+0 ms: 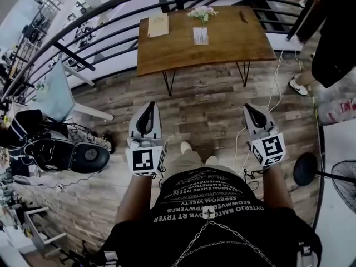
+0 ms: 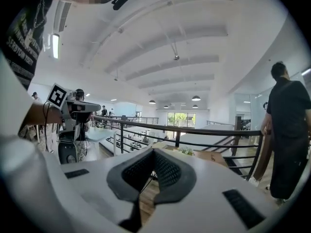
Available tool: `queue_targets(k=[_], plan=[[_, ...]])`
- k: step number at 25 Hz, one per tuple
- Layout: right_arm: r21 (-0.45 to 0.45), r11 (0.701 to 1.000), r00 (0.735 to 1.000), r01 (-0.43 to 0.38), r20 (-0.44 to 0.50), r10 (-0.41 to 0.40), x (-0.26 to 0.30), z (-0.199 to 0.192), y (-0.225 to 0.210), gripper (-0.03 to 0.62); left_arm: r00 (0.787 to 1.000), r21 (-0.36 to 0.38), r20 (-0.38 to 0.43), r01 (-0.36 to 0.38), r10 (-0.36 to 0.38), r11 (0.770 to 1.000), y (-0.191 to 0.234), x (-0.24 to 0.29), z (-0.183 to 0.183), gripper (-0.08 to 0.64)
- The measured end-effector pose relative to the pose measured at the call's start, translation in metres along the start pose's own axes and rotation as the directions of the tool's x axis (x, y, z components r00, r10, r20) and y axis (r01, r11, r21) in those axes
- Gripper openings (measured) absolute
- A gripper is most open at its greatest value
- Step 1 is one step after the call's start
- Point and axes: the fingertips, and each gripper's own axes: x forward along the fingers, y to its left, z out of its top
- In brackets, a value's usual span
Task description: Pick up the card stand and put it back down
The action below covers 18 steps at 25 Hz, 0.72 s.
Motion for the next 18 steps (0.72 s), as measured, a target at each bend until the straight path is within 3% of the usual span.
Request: queue_targets(k=[8, 18], plan=[[-0.025, 1.0, 0.999, 0.01, 0.04, -0.009, 0.015, 0.01, 0.002, 0.014, 1.0, -0.035, 0.015, 0.015, -0.015, 0.999, 0.009, 0.014, -0.012, 0.029], [-0.039, 0.997, 0.996, 0.06, 0.061, -0.058, 0.051, 0.032, -0.024, 0.014, 0.997, 0.003, 0.063, 0.053, -0.053, 0.999, 0.019, 0.064, 0.0, 0.029]])
